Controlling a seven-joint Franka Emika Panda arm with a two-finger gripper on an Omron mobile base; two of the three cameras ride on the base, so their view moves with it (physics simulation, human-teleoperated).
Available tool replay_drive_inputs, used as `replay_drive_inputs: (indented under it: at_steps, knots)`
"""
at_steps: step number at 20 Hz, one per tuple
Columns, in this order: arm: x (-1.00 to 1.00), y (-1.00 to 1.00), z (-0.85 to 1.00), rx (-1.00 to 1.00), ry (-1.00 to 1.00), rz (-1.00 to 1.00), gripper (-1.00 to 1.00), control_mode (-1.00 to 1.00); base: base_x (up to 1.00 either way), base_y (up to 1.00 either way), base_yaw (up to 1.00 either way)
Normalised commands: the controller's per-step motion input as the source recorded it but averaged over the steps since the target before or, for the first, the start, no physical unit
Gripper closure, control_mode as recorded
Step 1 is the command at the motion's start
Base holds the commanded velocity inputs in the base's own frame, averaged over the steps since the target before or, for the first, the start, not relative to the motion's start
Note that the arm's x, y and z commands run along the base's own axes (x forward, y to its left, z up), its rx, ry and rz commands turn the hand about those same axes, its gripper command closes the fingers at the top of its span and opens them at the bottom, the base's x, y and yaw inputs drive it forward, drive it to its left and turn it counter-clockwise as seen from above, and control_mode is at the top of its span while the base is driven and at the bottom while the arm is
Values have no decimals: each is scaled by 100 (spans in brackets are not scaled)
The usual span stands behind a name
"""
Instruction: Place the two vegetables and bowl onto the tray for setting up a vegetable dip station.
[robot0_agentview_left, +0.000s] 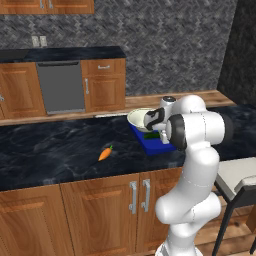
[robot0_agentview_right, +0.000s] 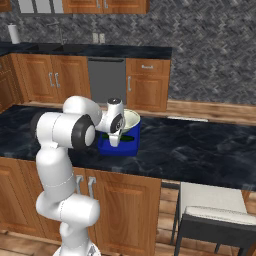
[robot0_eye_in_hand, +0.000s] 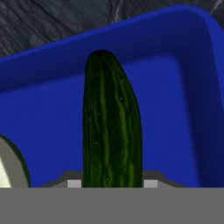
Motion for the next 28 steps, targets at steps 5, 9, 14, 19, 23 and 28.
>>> replay_drive_inputs:
  at_steps: [5, 9, 14, 19, 23, 28]
  knots:
    - [0, 0, 0, 0, 0, 0, -100, -100, 0, 0, 0]
    - [0, 0, 0, 0, 0, 0, -100, -100, 0, 0, 0]
    - [0, 0, 0, 0, 0, 0, -100, -100, 0, 0, 0]
    - [0, 0, 0, 0, 0, 0, -100, -100, 0, 0, 0]
    - [-4, 0, 4, 0, 0, 0, -100, -100, 0, 0, 0]
    - [-6, 0, 15, 0, 2, 0, -100, -100, 0, 0, 0]
